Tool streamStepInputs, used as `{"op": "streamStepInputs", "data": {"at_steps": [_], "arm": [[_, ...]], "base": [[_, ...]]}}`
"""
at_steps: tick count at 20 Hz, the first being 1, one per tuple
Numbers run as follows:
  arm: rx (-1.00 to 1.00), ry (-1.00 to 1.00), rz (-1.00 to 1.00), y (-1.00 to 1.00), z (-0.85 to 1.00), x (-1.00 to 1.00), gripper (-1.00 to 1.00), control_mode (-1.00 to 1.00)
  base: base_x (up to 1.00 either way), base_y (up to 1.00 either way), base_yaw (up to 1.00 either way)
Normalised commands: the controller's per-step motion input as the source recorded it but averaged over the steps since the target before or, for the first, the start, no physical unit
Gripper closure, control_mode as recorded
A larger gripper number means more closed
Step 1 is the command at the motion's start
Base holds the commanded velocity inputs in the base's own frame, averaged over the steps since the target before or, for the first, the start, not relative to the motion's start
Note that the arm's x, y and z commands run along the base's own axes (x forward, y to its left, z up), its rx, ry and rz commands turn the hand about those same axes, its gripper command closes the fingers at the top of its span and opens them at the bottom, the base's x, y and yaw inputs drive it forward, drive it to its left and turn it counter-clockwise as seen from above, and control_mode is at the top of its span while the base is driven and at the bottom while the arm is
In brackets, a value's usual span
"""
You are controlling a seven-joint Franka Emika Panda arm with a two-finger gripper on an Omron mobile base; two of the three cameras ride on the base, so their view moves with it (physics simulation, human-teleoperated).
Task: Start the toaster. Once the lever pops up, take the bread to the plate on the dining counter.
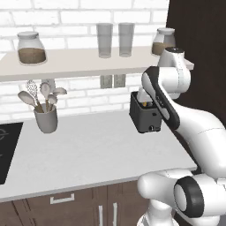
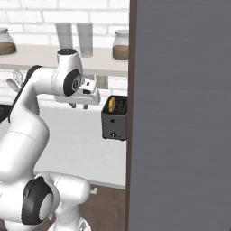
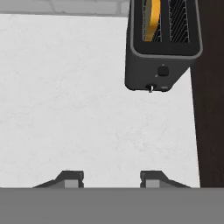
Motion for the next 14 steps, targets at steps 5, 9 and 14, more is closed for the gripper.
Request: {"op": "streamStepInputs", "data": {"at_steps": [5,9,14], "arm": [[0.0,0.0,0.0,-0.02,0.0,0.0,-1.0,-1.0],[-0.01,-0.03,0.0,-0.13,-0.12,0.0,-1.0,-1.0],[-0.08,0.0,0.0,-0.14,-0.36,0.0,-1.0,-1.0]], "base": [[0.0,0.0,0.0],[0.0,0.0,0.0],[0.0,0.0,0.0]]}}
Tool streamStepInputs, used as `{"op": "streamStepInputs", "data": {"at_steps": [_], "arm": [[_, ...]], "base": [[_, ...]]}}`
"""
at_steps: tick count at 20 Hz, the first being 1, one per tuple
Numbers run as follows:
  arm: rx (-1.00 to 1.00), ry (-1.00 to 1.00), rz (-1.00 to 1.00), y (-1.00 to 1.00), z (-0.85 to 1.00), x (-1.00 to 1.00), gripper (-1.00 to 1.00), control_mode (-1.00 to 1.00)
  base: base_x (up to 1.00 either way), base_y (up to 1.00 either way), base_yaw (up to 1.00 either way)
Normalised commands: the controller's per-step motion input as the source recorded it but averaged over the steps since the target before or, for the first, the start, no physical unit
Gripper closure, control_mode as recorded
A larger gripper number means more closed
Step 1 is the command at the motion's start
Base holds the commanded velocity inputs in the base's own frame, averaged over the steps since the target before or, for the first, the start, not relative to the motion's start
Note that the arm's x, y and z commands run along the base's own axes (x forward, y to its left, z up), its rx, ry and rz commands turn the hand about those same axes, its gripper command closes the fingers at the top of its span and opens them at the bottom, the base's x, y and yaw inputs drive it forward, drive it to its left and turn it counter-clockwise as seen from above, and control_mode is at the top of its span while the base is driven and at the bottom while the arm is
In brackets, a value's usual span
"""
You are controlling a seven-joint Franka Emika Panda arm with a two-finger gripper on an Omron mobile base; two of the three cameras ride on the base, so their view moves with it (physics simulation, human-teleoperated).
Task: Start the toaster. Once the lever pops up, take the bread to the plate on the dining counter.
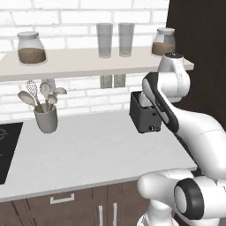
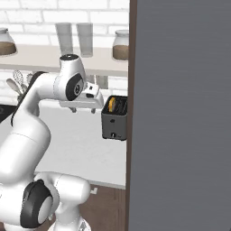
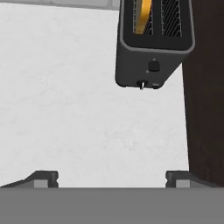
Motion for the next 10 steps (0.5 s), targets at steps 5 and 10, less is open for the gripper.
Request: {"op": "streamStepInputs", "data": {"at_steps": [5,10], "arm": [[-0.09,-0.01,0.0,-0.12,-0.47,0.03,-1.0,-1.0],[-0.01,0.0,0.03,-0.11,-0.36,0.34,-1.0,-1.0]], "base": [[0.0,0.0,0.0],[0.0,0.0,0.0]]}}
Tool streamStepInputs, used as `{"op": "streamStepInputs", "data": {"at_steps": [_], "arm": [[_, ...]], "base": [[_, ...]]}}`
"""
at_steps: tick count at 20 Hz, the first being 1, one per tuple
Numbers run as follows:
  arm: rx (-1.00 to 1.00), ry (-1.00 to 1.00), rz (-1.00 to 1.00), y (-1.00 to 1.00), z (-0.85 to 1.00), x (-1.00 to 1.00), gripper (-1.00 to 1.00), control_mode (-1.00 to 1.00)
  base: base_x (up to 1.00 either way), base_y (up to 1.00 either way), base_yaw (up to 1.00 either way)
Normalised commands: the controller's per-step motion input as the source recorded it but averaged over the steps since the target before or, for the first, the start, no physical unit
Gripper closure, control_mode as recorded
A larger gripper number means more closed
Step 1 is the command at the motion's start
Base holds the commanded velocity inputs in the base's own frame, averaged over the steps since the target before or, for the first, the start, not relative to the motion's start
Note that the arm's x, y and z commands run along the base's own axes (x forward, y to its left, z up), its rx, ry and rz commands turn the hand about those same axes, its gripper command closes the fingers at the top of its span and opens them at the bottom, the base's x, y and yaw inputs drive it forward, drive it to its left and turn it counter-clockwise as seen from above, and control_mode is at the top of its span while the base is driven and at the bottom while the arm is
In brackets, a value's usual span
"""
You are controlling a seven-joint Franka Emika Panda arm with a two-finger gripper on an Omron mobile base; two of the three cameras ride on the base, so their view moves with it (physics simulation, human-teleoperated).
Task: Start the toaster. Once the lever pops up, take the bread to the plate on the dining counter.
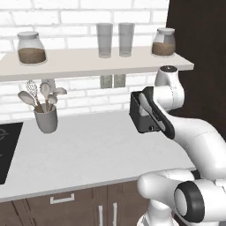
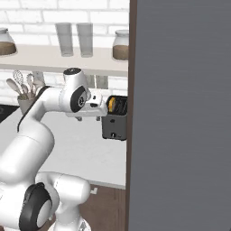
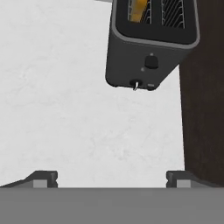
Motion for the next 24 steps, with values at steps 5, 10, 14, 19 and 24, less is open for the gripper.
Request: {"op": "streamStepInputs", "data": {"at_steps": [5,10,14,19,24], "arm": [[0.0,-0.02,0.05,-0.11,-0.3,0.37,-1.0,-1.0],[0.0,-0.03,0.02,-0.09,-0.29,0.41,-1.0,-1.0],[0.0,-0.02,0.0,-0.11,-0.28,0.42,-1.0,-1.0],[0.0,-0.06,0.01,-0.07,-0.29,0.41,-1.0,-1.0],[0.0,-0.04,0.0,-0.07,-0.26,0.39,-1.0,-1.0]], "base": [[0.0,0.0,0.0],[0.0,0.0,0.0],[0.0,0.0,0.0],[0.0,0.0,0.0],[0.0,0.0,0.0]]}}
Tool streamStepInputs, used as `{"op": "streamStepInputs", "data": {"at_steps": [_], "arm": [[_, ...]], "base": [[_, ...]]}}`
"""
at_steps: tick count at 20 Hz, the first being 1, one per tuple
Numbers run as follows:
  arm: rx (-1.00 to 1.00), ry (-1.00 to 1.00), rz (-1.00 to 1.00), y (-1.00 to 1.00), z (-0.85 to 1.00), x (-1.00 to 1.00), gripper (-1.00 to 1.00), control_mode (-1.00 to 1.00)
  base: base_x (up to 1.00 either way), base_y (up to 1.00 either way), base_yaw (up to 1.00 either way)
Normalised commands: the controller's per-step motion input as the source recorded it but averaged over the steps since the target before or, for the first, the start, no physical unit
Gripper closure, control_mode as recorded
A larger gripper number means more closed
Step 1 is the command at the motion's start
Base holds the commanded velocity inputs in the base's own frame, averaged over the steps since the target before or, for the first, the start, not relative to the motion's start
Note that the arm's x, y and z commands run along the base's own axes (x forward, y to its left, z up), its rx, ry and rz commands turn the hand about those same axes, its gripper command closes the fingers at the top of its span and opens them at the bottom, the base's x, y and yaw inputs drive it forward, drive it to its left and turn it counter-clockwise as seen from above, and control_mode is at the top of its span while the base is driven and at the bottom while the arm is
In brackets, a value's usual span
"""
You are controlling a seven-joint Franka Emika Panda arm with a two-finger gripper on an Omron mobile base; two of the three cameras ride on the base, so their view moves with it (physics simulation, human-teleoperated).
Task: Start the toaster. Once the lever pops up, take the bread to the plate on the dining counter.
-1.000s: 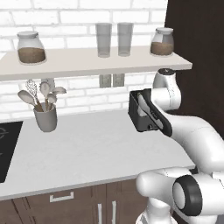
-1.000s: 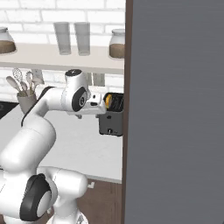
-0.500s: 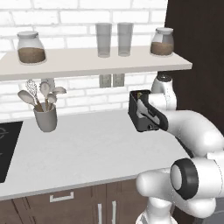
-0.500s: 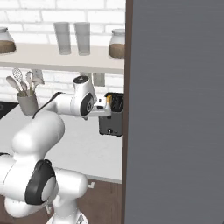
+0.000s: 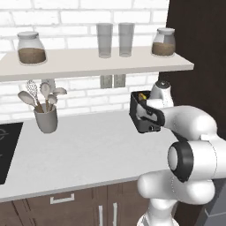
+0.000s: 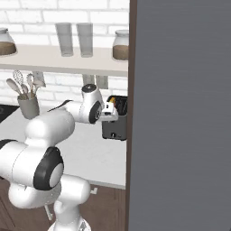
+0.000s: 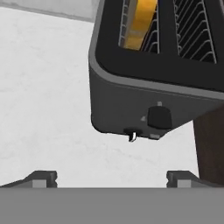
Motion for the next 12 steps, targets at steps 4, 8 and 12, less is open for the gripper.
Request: {"op": "streamStepInputs", "data": {"at_steps": [4,8,12], "arm": [[0.0,0.0,0.0,-0.07,-0.25,0.39,-1.0,-1.0],[0.0,0.0,0.0,-0.09,-0.21,0.39,-1.0,-1.0],[0.0,0.0,0.0,-0.09,-0.13,0.36,-1.0,-1.0]], "base": [[0.0,0.0,0.0],[0.0,0.0,0.0],[0.0,0.0,0.0]]}}
